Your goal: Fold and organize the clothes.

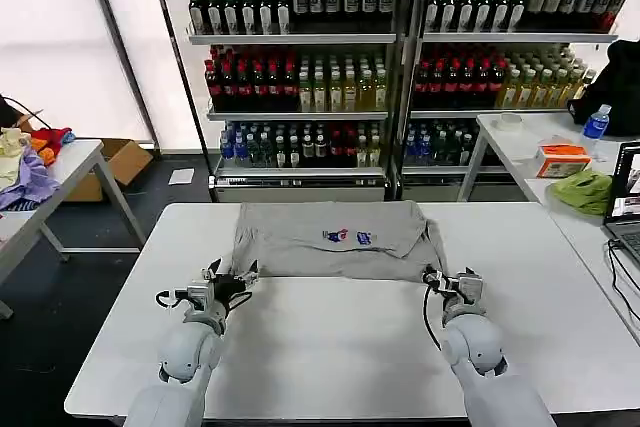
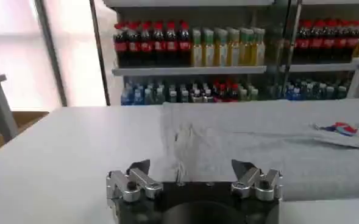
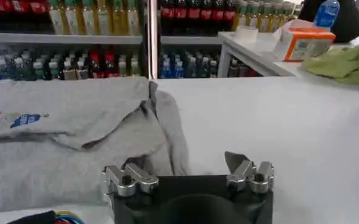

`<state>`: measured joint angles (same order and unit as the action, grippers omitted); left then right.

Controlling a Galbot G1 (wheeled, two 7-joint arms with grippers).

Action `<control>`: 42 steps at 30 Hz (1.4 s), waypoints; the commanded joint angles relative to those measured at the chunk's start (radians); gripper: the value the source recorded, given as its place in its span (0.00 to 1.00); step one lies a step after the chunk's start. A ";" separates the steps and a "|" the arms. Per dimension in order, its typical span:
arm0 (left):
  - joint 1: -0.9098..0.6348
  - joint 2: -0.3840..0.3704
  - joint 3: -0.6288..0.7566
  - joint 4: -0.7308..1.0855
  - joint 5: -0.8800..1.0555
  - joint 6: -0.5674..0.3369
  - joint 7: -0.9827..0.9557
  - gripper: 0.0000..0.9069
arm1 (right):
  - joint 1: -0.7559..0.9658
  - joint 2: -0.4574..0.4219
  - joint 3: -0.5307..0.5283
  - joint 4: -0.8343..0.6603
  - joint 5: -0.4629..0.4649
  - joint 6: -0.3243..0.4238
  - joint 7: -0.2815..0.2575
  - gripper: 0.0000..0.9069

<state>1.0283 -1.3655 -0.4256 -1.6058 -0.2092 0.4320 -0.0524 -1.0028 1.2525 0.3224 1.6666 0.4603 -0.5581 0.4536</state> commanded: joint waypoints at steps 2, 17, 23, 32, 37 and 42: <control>-0.004 0.000 -0.001 0.036 0.010 -0.002 0.004 0.30 | 0.000 0.007 -0.001 -0.012 -0.011 -0.003 -0.003 0.49; 0.041 -0.005 0.009 0.024 0.036 -0.005 0.016 0.00 | -0.045 0.016 -0.004 -0.019 -0.011 0.014 -0.031 0.00; 0.062 -0.002 0.011 -0.019 0.038 -0.018 0.016 0.00 | -0.076 0.016 0.001 0.018 0.000 0.015 -0.036 0.00; 0.150 0.023 0.006 -0.203 0.037 -0.032 -0.005 0.00 | -0.160 0.004 0.030 0.240 -0.008 0.007 -0.020 0.00; 0.268 0.040 -0.003 -0.355 0.038 -0.028 -0.038 0.00 | -0.256 0.007 0.042 0.424 -0.017 -0.001 0.013 0.00; 0.443 0.052 -0.033 -0.512 0.031 -0.036 -0.045 0.00 | -0.418 0.035 0.051 0.525 -0.069 0.013 0.023 0.00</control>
<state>1.2107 -1.3294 -0.4321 -1.8174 -0.1752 0.4096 -0.0746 -1.2599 1.2779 0.3619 1.9954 0.4224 -0.5522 0.4627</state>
